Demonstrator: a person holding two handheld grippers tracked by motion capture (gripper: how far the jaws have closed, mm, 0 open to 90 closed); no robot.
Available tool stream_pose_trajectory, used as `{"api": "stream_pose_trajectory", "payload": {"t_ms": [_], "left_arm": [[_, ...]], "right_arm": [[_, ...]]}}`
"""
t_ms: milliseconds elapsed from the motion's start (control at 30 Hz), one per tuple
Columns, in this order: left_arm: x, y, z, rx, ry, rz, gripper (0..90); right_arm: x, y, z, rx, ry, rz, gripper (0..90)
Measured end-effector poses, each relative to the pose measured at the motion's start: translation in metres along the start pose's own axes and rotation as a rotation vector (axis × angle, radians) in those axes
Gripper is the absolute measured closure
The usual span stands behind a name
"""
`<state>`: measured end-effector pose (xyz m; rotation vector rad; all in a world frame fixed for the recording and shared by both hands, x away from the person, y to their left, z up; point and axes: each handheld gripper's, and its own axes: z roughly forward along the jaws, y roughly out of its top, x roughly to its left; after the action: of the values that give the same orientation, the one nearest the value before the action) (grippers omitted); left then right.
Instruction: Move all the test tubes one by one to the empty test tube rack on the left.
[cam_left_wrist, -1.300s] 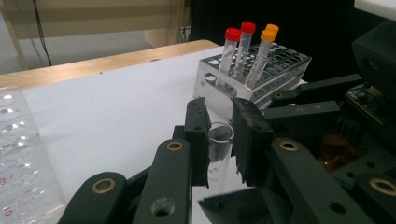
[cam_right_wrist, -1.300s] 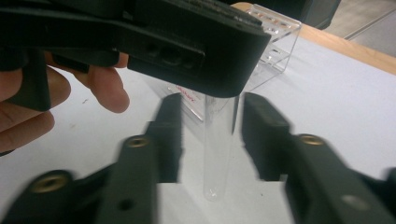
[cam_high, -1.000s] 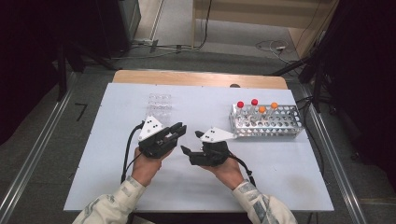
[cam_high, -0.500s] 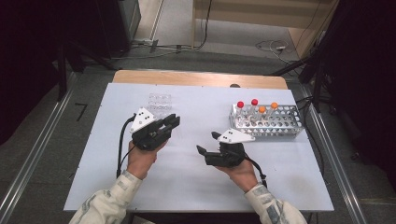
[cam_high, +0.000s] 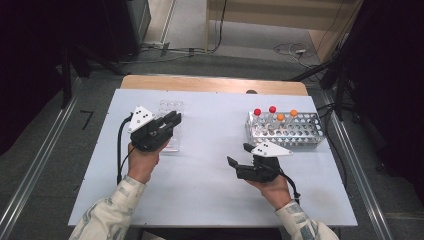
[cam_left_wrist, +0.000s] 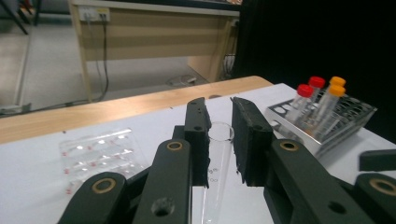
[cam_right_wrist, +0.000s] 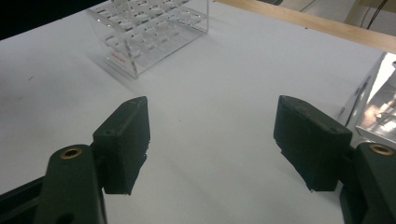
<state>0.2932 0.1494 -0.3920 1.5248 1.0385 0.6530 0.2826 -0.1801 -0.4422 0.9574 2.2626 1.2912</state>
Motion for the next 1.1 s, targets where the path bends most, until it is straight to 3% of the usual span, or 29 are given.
{"api": "stream_pose_trajectory", "payload": {"t_ms": [500,867,1100], "left_arm": [[0.012,0.001,0.010,-0.008,0.116,0.071,77.0],[0.014,-0.011,0.018,0.010,0.131,0.103,76.9],[0.011,-0.024,0.026,0.058,0.136,0.134,76.9]], "right_arm": [[-0.008,-0.003,-0.006,-0.001,-0.021,0.023,26.1],[-0.009,-0.003,-0.005,-0.002,-0.023,0.023,26.2],[-0.009,-0.004,-0.005,-0.001,-0.025,0.025,26.3]]}}
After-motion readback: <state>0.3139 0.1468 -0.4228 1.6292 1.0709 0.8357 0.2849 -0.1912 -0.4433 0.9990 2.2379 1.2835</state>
